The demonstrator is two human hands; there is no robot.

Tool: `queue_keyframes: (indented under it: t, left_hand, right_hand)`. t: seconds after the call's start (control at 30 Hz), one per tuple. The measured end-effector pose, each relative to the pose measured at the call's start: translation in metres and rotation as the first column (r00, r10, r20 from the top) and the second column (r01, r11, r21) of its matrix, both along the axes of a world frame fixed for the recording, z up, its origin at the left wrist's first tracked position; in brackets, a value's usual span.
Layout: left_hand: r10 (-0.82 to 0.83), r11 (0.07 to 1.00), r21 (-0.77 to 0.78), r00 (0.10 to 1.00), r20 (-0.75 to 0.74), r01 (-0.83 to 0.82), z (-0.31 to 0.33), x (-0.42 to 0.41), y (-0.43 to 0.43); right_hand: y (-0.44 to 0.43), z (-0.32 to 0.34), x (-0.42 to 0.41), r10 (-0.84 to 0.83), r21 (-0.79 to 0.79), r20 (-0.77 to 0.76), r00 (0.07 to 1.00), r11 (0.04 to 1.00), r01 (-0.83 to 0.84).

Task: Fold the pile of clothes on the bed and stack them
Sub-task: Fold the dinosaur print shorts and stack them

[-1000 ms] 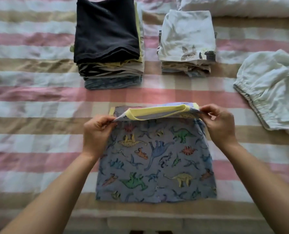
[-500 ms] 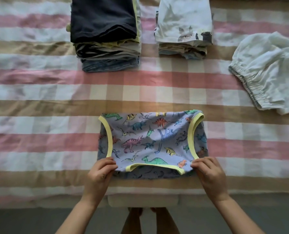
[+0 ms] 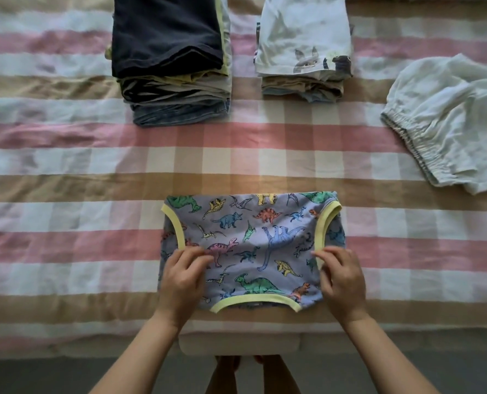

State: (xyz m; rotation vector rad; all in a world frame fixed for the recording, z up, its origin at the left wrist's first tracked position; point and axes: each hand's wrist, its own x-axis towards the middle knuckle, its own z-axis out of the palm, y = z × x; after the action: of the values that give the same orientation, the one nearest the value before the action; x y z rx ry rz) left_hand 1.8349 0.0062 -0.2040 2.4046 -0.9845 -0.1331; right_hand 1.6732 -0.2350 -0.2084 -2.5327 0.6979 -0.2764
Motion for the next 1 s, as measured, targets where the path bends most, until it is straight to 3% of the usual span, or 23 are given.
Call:
queue_keyframes:
  t: [0.13, 0.23, 0.3, 0.4, 0.53, 0.63, 0.8, 1.0]
  left_hand:
    - [-0.124, 0.992, 0.028, 0.992, -0.018, 0.124, -0.002, -0.007, -0.067]
    - [-0.171, 0.934, 0.291, 0.974, -0.147, 0.207, -0.022, -0.005, -0.092]
    - [-0.125, 0.884, 0.430, 0.979, -0.162, 0.184, -0.042, 0.007, -0.090]
    - [-0.105, 0.828, 0.539, 0.988, -0.116, 0.151, -0.058, 0.026, -0.090]
    - [0.015, 0.848, 0.525, 0.986, -0.165, 0.074, -0.056, 0.031, -0.116]
    - [-0.086, 0.872, 0.465, 0.983, -0.163, 0.153, -0.051, 0.017, -0.145]
    - [-0.073, 0.943, 0.315, 0.991, -0.110, 0.105, -0.045, 0.018, -0.193]
    - [-0.095, 0.942, 0.323, 0.995, -0.018, 0.096, -0.049, 0.023, -0.222]
  right_hand:
    - [0.018, -0.001, 0.056, 0.062, -0.010, 0.041, 0.997, 0.998, -0.061]
    - [0.023, -0.022, 0.076, 0.163, -0.049, -0.227, 0.960, 0.983, -0.178]
    - [0.005, -0.041, 0.075, 0.062, -0.077, -0.430, 0.901, 0.991, -0.105]
    - [-0.026, -0.055, 0.065, -0.045, -0.131, -0.529, 0.847, 0.991, -0.029]
    - [-0.026, -0.042, 0.064, -0.039, -0.064, -0.428, 0.903, 0.998, 0.013]
    - [-0.011, -0.027, 0.050, -0.192, -0.073, -0.223, 0.956, 0.981, 0.179]
    - [0.006, -0.023, 0.014, -0.497, 0.006, -0.251, 0.831, 0.857, 0.514]
    - [0.010, -0.027, 0.002, -0.602, 0.028, -0.253, 0.757, 0.778, 0.628]
